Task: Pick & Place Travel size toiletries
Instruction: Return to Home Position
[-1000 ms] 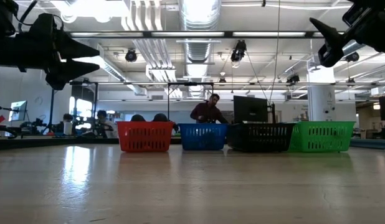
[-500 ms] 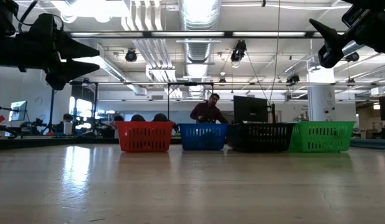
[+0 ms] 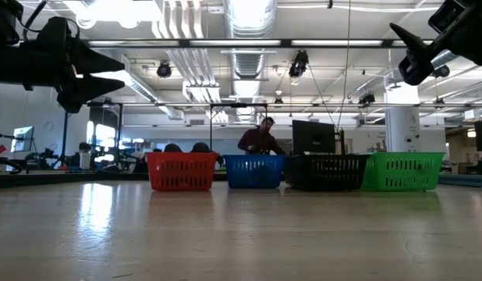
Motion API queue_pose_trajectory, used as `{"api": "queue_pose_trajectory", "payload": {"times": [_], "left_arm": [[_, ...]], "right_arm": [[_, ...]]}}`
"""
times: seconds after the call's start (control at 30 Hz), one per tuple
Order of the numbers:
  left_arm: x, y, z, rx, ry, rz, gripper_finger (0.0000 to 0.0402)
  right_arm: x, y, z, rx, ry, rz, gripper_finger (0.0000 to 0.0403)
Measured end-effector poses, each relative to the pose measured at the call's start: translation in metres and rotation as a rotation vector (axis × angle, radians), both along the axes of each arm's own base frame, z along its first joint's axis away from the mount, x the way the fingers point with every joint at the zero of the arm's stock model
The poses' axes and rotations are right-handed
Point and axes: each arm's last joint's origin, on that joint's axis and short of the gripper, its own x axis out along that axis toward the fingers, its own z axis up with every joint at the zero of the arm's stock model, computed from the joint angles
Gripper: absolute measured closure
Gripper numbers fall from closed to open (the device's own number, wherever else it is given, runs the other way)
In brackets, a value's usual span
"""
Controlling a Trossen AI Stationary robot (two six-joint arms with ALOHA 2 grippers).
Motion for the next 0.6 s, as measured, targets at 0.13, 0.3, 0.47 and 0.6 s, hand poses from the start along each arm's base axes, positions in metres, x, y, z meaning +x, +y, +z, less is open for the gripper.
{"api": "queue_pose_trajectory", "payload": {"times": [0.13,0.3,0.47,0.6], "left_arm": [[0.0,0.0,0.0,0.0,0.0,0.0,0.0147],[0.0,0.0,0.0,0.0,0.0,0.0,0.0147],[0.0,0.0,0.0,0.0,0.0,0.0,0.0147],[0.0,0.0,0.0001,0.0,0.0,0.0,0.0147]], "right_arm": [[0.0007,-0.0002,-0.0007,0.002,0.009,0.0,0.0097],[0.0017,-0.0004,-0.0014,0.004,0.019,0.0,0.0083],[0.0021,-0.0005,-0.0017,0.005,0.024,-0.001,0.007],[0.002,-0.0005,-0.0016,0.005,0.023,0.0,0.0059]]}}
